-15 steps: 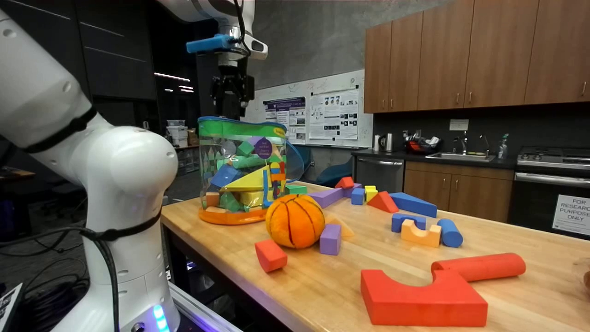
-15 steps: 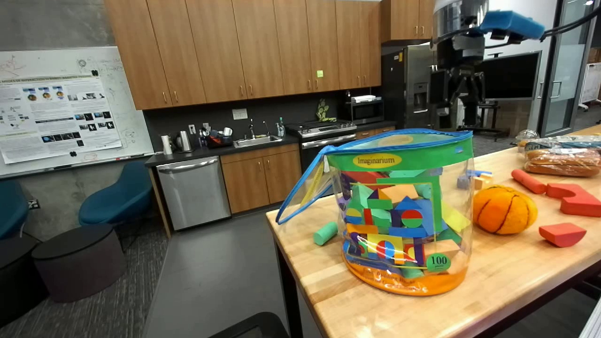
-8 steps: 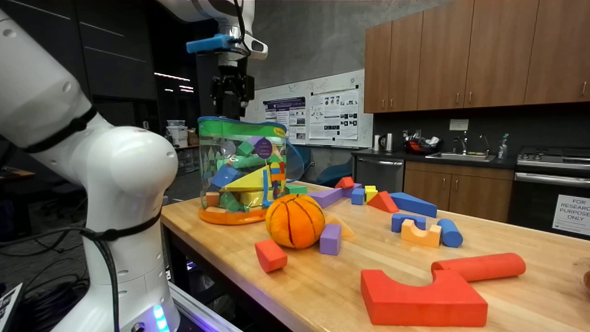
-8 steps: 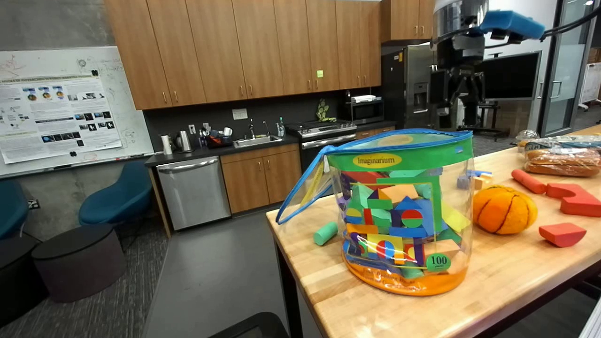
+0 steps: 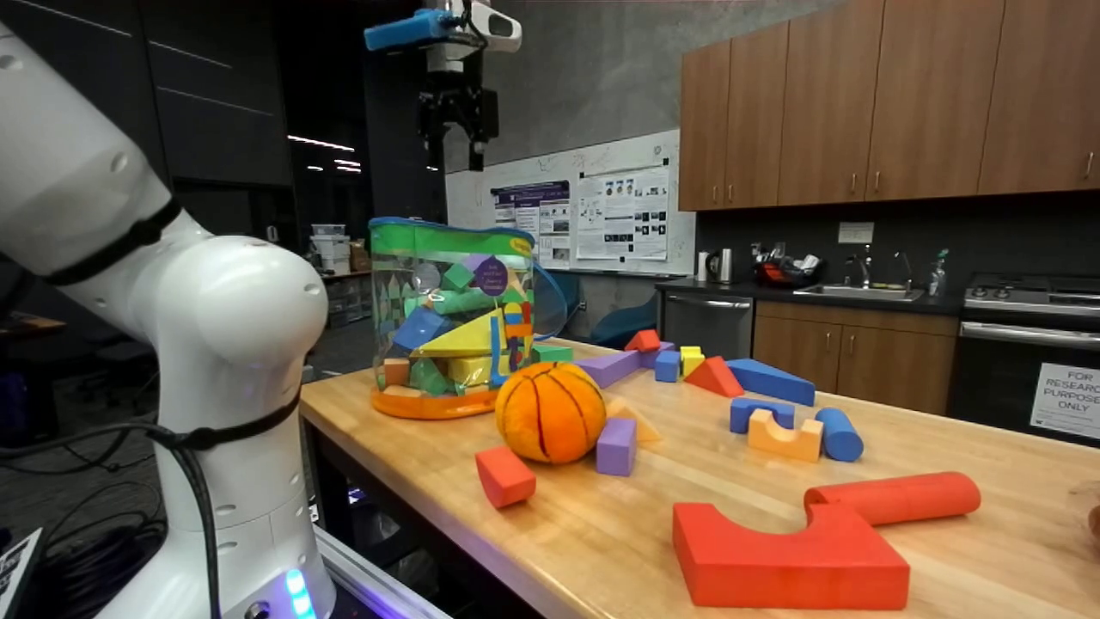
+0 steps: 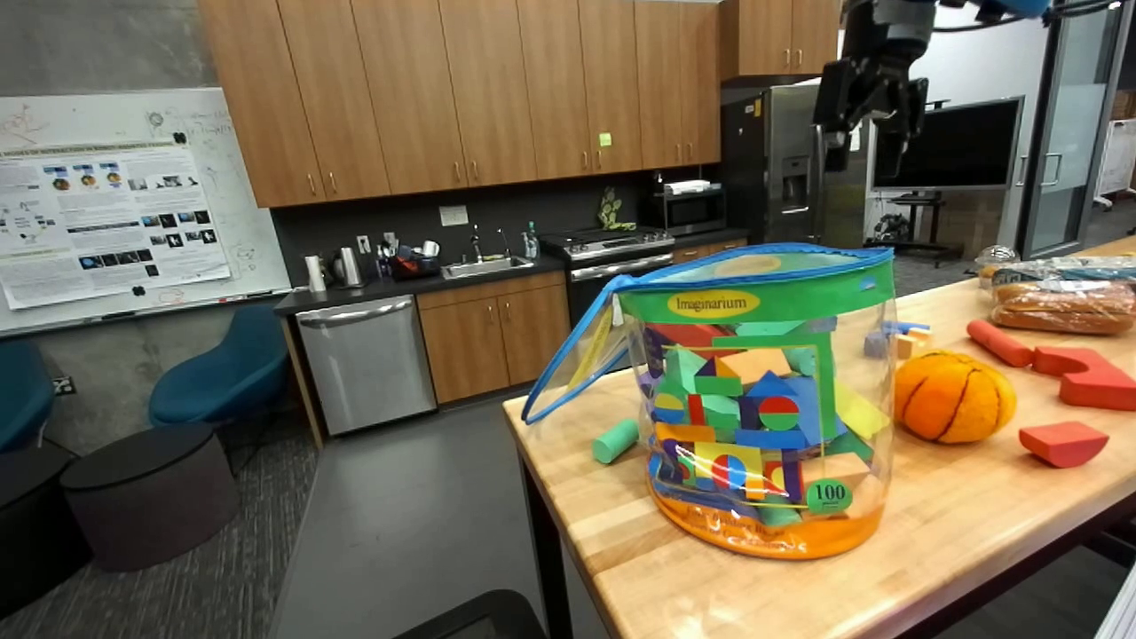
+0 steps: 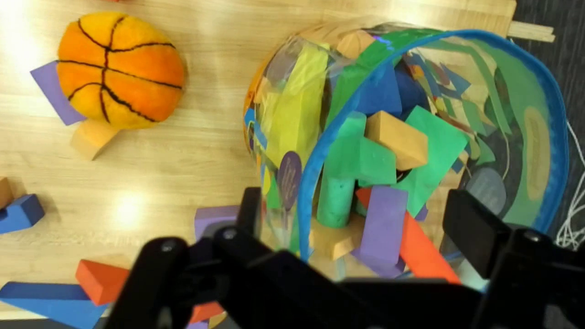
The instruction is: Transfer the cream block to the bag
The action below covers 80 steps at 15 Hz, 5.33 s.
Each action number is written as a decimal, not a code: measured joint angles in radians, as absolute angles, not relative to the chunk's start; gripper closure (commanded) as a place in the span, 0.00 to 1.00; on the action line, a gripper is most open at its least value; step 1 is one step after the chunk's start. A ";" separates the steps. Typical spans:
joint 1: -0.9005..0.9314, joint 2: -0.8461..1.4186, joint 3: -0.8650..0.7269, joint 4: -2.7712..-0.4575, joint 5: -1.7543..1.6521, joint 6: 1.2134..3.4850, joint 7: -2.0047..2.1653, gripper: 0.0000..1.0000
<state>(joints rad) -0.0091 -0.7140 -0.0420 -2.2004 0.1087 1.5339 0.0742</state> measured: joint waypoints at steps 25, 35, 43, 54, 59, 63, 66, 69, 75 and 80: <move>-0.352 -0.378 -0.473 -2.259 0.306 1.882 0.054 0.00; -0.434 -0.344 -0.307 -2.392 -0.009 2.195 0.408 0.00; -0.418 -0.375 -0.271 -2.427 -0.009 2.196 0.420 0.00; -0.421 -0.144 -0.297 -2.271 0.015 2.144 0.528 0.00; -0.423 0.078 -0.359 -2.090 0.091 2.088 0.577 0.00; -0.424 0.219 -0.389 -1.973 0.128 2.071 0.611 0.00; -0.421 0.284 -0.391 -1.916 0.128 2.072 0.652 0.00; -0.410 0.326 -0.391 -1.882 0.125 2.080 0.702 0.00; -0.396 0.383 -0.403 -1.855 0.079 2.157 0.828 0.00; -0.390 0.407 -0.407 -1.847 0.061 2.177 0.880 0.00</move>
<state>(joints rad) -0.3897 0.4067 -0.4075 -1.8471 0.0613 2.1772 0.8803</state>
